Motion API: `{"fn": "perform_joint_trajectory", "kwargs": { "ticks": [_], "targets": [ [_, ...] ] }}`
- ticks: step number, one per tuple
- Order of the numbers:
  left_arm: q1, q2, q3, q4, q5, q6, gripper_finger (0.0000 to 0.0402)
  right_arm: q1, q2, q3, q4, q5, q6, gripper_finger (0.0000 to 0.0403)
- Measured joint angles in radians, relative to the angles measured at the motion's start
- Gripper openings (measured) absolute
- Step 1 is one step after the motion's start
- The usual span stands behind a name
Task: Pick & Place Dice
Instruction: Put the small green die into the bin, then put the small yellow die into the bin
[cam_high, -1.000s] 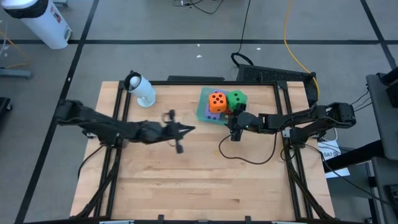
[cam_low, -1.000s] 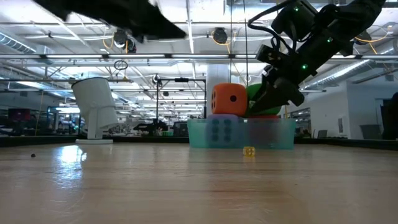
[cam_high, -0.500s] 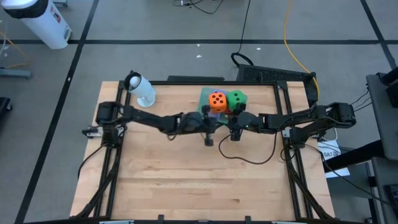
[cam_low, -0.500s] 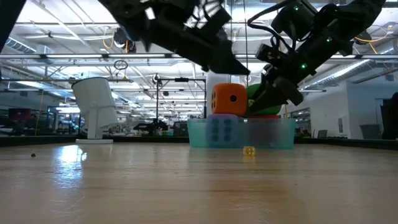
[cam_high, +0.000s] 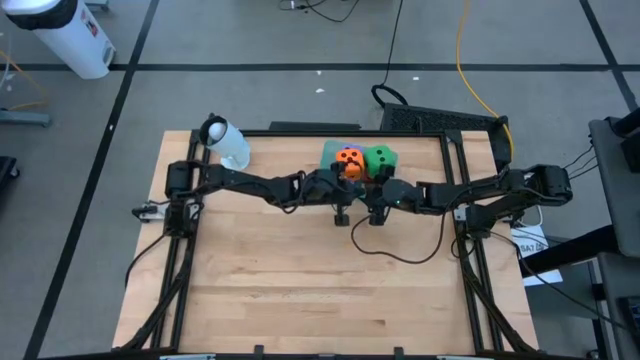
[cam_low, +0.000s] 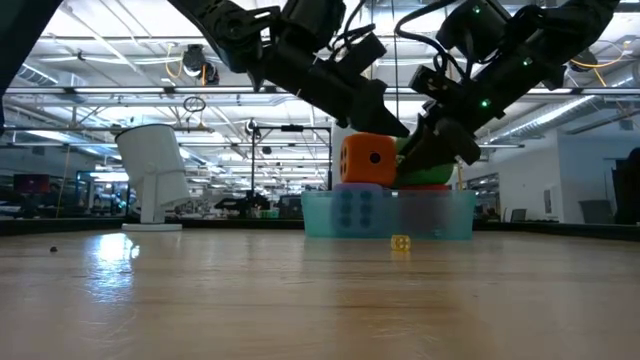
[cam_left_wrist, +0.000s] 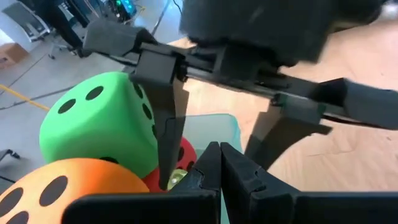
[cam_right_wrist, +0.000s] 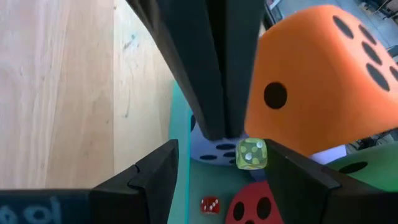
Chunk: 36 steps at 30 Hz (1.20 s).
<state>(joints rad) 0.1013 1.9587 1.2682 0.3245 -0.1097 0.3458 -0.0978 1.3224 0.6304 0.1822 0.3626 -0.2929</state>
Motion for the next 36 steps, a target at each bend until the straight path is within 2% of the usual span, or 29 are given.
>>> {"fn": "perform_joint_trajectory", "kwargs": {
  "ticks": [26,31,33,36],
  "targets": [
    [0.062,0.081,-0.001,0.076,0.027,-0.061,0.0003,0.0,0.0,0.0,0.036,-0.002,-0.006,0.0222],
    [0.032,0.028,-0.001,0.028,0.02,-0.008,0.0002,0.001,0.0,0.0,0.031,0.0,-0.004,0.0222],
    [0.005,-0.017,-0.001,-0.003,-0.017,0.008,0.0003,0.001,0.0,0.0,0.031,0.0,0.009,0.0222],
    [-0.045,-0.119,-0.001,-0.095,-0.132,0.016,0.0002,0.001,0.0,0.0,0.03,0.001,0.026,0.0222]
  ]
}}
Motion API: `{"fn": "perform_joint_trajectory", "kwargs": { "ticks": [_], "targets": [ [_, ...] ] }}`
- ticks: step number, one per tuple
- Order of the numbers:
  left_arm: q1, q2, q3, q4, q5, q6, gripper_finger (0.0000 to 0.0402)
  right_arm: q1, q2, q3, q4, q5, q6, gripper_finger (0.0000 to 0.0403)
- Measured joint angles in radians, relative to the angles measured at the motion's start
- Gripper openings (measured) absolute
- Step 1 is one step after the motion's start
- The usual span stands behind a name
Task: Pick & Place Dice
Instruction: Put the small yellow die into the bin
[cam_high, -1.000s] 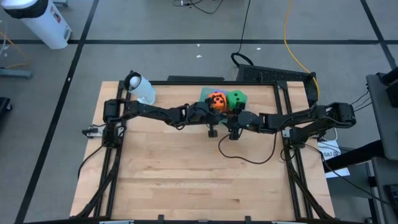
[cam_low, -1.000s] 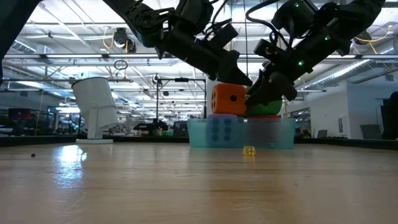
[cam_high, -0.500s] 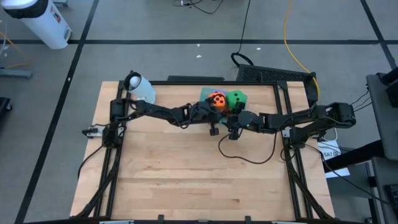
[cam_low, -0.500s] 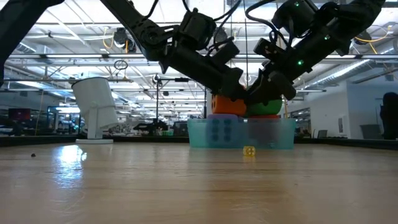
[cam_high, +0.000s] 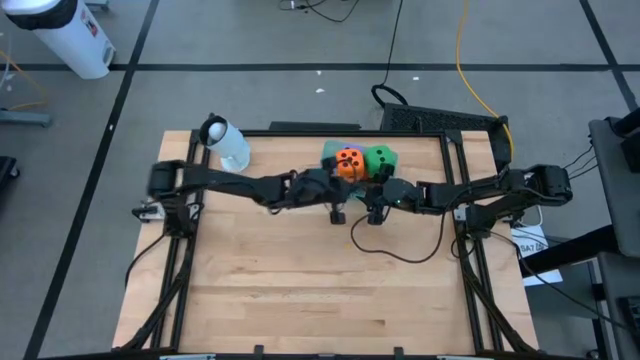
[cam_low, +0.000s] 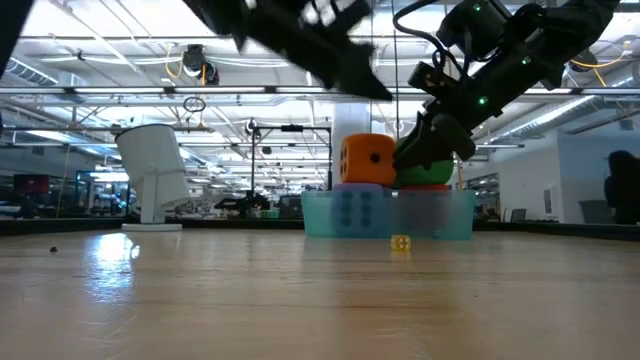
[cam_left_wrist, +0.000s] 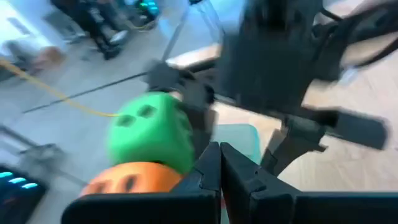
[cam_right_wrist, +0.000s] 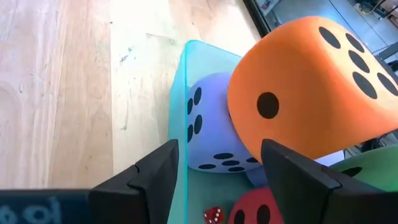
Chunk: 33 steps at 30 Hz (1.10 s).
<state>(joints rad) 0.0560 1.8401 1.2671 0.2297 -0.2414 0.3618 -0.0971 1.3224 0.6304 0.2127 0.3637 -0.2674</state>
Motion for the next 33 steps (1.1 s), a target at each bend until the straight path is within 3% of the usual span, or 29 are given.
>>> {"fn": "perform_joint_trajectory", "kwargs": {
  "ticks": [3,9,17,24,28,33],
  "targets": [
    [-0.056,-0.125,0.0,-0.137,-0.096,-0.024,0.0003,0.0,0.0,0.0,0.0,0.0,0.02,0.0222],
    [-0.18,-0.409,-0.075,-0.301,-0.164,-0.171,0.0002,0.001,0.0,0.0,0.008,0.0,0.075,0.0222],
    [-0.298,-0.802,-0.501,-0.111,-0.2,-0.25,0.0002,0.001,0.0,0.0,0.085,-0.01,0.106,0.0222],
    [-0.313,-1.096,-0.868,0.105,-0.24,-0.303,0.0002,0.001,-0.024,0.0,0.161,-0.189,0.175,0.0222],
    [-0.313,-1.242,-0.954,0.108,-0.309,-0.315,0.0003,0.012,-0.065,0.0,0.142,-0.213,0.182,0.022],
    [-0.312,-1.367,-1.004,0.036,-0.32,-0.321,0.0005,0.029,-0.142,-0.058,0.163,-0.206,0.177,0.02]
  ]
}}
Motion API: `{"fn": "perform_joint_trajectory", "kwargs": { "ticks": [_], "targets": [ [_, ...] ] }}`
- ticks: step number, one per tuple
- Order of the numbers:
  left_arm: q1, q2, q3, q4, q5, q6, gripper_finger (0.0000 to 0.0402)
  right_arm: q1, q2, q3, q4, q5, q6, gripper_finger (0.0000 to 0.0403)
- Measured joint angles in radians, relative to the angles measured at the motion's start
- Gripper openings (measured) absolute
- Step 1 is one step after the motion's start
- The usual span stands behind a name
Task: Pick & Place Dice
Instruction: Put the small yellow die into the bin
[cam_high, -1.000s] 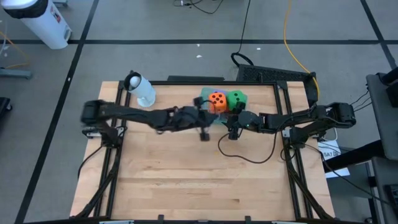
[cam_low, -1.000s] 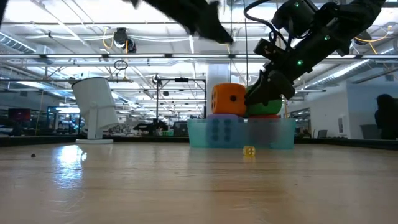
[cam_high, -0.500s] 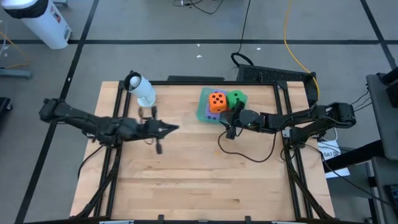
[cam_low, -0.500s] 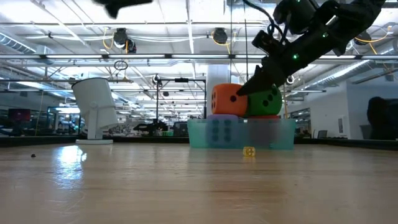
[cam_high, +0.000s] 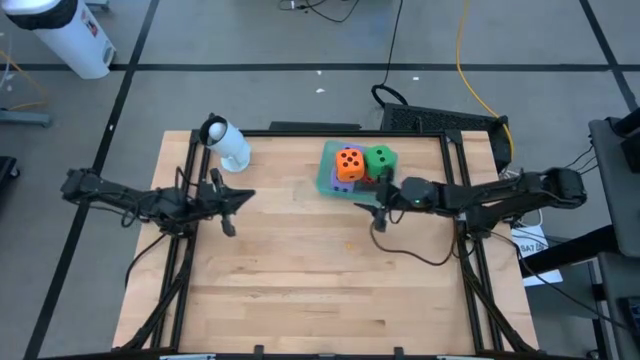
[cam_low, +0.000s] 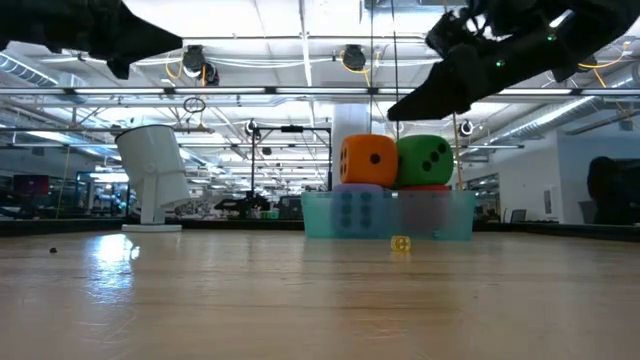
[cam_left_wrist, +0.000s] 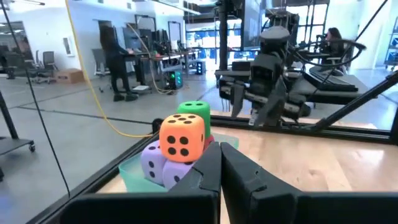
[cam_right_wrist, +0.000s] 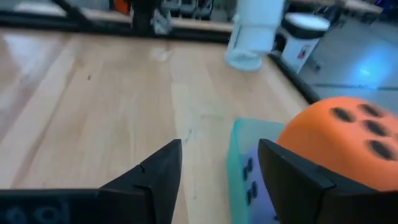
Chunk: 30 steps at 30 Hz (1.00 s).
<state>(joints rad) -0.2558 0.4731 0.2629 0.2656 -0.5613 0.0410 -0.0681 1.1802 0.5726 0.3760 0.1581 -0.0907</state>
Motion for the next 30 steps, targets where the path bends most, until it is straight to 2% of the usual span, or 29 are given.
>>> {"fn": "perform_joint_trajectory", "kwargs": {
  "ticks": [4,11,17,21,24,28,30],
  "targets": [
    [0.0,-0.03,-0.019,-0.006,0.002,-0.011,0.0002,-0.002,-0.1,-0.051,0.026,0.005,0.011,0.0179],
    [0.032,-0.001,-0.018,0.015,-0.07,-0.019,0.0004,0.048,-0.275,-0.14,0.031,0.008,0.161,0.0131],
    [0.06,0.04,-0.017,-0.098,-0.071,-0.063,0.0006,0.17,-0.417,-0.263,0.029,0.185,0.131,0.0059],
    [0.06,0.031,-0.017,-0.143,-0.067,-0.108,0.0002,0.196,-0.535,-0.284,-0.025,0.206,0.089,0.0008],
    [0.059,0.014,-0.017,-0.14,-0.067,-0.132,0.0004,0.208,-0.619,-0.284,-0.108,0.175,0.082,0.0009],
    [0.05,-0.002,-0.017,-0.142,-0.068,-0.126,0.0003,0.209,-0.708,-0.29,-0.145,0.025,0.063,0.0004],
    [0.043,-0.012,-0.017,-0.142,-0.068,-0.125,0.0004,0.209,-0.753,-0.305,-0.142,-0.007,0.06,0.0002]
  ]
}}
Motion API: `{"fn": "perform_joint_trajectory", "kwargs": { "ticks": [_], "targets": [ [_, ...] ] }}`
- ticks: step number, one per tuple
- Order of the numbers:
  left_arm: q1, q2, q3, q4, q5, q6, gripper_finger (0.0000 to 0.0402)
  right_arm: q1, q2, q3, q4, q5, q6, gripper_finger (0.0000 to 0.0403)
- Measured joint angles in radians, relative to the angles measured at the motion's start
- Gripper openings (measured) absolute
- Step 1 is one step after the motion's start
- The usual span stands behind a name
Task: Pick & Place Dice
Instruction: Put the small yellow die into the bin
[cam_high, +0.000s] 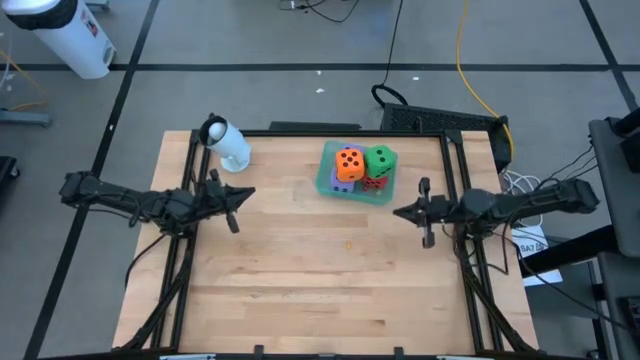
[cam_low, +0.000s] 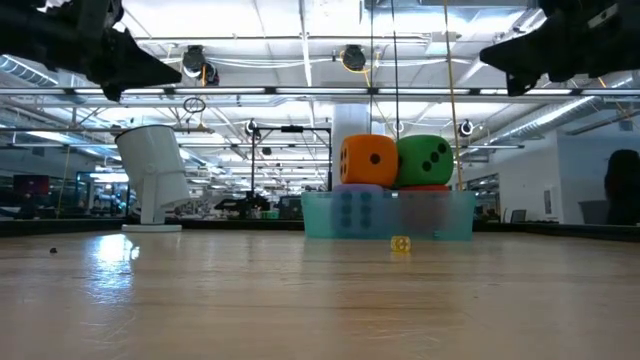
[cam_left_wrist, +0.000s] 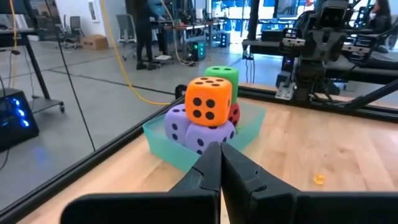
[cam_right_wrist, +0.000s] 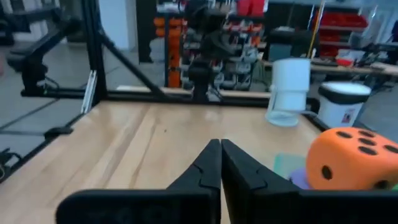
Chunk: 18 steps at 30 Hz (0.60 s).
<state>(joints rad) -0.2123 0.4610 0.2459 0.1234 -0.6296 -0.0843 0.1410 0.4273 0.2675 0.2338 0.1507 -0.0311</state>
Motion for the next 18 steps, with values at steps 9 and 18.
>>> {"fn": "perform_joint_trajectory", "kwargs": {
  "ticks": [9,18],
  "targets": [
    [-0.048,-0.07,0.0,-0.048,-0.037,0.012,0.0002,-0.002,-0.181,-0.06,-0.028,0.005,-0.007,0.0001],
    [-0.072,-0.083,0.0,-0.068,-0.061,0.007,0.0003,-0.002,-0.282,-0.061,-0.127,-0.028,0.0,0.0001]
  ]
}}
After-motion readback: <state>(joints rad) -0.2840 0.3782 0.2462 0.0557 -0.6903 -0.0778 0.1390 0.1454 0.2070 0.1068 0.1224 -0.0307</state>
